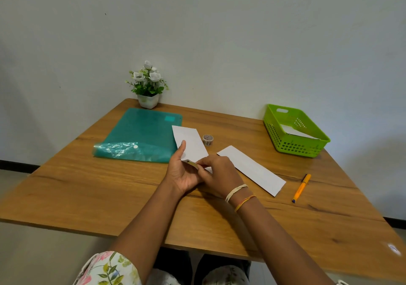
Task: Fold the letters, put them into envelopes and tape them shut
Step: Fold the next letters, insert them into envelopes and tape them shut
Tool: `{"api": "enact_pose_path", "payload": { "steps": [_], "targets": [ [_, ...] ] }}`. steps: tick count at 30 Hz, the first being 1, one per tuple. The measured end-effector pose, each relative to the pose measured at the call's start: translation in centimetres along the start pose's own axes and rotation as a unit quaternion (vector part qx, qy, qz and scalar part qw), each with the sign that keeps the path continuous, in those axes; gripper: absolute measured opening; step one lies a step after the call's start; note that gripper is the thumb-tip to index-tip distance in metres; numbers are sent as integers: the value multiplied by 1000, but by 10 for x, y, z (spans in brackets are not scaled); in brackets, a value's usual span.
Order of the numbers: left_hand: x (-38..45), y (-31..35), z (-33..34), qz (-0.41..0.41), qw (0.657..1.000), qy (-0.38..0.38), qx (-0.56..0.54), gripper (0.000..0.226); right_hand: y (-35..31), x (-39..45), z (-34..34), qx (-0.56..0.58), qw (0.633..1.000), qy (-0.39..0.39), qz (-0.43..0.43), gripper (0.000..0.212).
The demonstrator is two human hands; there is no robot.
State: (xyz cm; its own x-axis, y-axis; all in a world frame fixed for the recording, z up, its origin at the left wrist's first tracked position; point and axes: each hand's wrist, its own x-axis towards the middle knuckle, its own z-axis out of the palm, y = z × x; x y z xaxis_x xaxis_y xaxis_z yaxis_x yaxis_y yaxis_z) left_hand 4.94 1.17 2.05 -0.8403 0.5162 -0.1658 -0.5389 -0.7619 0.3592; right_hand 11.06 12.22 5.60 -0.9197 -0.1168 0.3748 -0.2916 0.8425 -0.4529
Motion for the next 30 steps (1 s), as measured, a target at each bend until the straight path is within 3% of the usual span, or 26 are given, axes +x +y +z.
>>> {"api": "enact_pose_path", "payload": {
  "steps": [5,14,19,23,30],
  "targets": [
    [-1,1,-2,-43,999,-30,1,62,0,8,-5,94,990,-11,104,13],
    [-5,2,-3,-100,993,-51,34,64,7,21,-19,278,929,-91,228,16],
    [-5,1,0,-96,994,-32,38,63,9,18,-17,260,940,-120,187,17],
    [-4,4,-3,-46,997,17,54,53,9,13,-14,195,961,-149,131,22],
    [-3,5,-6,-39,997,24,56,51,12,9,-12,131,978,-132,97,35]
  ]
}}
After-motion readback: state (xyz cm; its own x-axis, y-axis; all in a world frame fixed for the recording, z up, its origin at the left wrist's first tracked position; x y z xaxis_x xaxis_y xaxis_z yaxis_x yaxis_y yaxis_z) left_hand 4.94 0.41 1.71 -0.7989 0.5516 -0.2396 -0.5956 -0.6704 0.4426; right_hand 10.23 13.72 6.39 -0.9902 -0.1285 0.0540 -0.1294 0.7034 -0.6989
